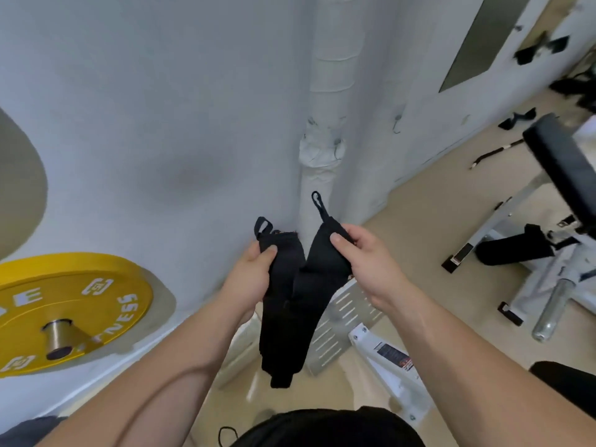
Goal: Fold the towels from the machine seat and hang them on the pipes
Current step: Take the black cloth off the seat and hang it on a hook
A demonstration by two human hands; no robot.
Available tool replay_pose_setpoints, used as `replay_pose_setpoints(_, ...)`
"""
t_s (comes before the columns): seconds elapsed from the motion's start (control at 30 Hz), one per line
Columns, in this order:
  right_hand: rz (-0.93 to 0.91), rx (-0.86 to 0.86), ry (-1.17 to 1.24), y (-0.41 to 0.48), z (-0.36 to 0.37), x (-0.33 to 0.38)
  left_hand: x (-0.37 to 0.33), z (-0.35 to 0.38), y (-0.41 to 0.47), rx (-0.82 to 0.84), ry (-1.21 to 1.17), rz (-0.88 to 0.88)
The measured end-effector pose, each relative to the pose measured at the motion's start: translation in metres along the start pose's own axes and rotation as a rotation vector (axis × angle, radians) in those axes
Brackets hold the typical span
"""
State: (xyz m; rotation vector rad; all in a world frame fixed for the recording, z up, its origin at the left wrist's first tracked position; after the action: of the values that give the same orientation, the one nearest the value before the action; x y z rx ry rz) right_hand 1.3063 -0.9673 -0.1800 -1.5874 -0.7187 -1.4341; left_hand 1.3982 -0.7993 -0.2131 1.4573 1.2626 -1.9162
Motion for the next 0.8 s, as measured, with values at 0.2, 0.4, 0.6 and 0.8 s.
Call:
replay_pose_setpoints(0.2, -0.075, 0.231, -0.205, 0.014, 0.014, 0.015, -0.030, 0.033, 0.034, 0.184, 0.082, 0.034)
replay_pose_setpoints(0.4, -0.134, 0.161, -0.242, 0.062, -0.018, 0.029, -0.059, 0.072, 0.054, 0.235, -0.005, 0.053)
replay_pose_setpoints(0.6, -0.290, 0.015, -0.402, 0.113, -0.070, 0.054, -0.074, 0.119, 0.086, 0.114, -0.089, 0.027)
replay_pose_setpoints(0.8, -0.440, -0.057, -0.404, 0.151, -0.124, 0.067, -0.093, 0.175, 0.112, 0.013, -0.137, 0.038)
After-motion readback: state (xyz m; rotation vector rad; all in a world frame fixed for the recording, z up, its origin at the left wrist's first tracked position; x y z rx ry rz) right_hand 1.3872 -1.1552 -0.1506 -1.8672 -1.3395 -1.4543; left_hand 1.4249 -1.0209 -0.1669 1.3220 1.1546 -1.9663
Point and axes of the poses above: each hand's wrist, its own y-axis towards the middle knuckle, its own z-axis out of the palm, x = y × z, the point moved 9 cm from there along y, towards the middle knuckle, and after that the axes turned 1 degree about x, right-handed, at the moved point
